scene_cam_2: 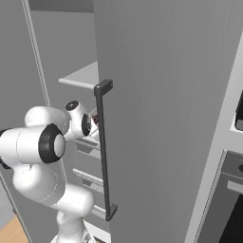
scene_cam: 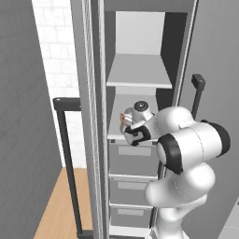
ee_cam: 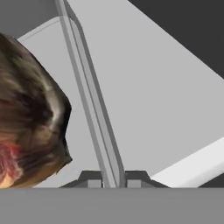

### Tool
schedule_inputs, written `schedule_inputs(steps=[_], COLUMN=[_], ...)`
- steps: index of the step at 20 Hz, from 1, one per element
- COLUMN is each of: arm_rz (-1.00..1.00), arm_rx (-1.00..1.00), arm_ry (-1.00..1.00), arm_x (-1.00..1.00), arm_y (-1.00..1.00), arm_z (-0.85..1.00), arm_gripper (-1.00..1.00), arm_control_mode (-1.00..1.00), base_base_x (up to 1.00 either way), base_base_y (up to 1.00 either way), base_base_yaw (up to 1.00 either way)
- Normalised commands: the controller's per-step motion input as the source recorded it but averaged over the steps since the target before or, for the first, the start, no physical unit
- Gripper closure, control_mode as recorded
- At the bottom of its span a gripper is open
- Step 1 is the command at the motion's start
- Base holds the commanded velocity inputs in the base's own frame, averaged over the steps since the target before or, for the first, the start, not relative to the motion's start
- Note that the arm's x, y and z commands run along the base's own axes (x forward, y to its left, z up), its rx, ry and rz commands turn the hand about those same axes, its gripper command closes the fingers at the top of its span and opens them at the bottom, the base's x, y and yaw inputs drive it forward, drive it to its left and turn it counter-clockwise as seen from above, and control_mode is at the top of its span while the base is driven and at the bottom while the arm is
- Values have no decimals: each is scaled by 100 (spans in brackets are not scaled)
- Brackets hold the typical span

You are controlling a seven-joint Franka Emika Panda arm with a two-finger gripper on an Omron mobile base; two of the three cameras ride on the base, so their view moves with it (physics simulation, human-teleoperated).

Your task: Take the meat container that has the steak and place it on the second highest rack of the freezer. Then take the vegetable container that has the avocado and lemon wedge and place it on the highest rack of the freezer.

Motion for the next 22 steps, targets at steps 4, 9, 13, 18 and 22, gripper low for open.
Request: schedule_inputs(steps=[4, 9, 13, 18, 22], arm_rz=[0, 0, 0, 1, 3], arm_rx=[-2, -2, -1, -1, 0], arm_ry=[0, 0, 0, 0, 0], arm_x=[0, 0, 0, 0, -5], arm_y=[0, 1, 0, 0, 0], arm_z=[-23, 4, 3, 26, 54], arm_gripper=[100, -100, -100, -100, -100], arm_control_mode=[-100, -100, -100, -100, -100], base_base_x=[0, 0, 0, 0, 0], base_base_y=[0, 0, 0, 0, 0], base_base_yaw=[0, 0, 0, 0, 0])
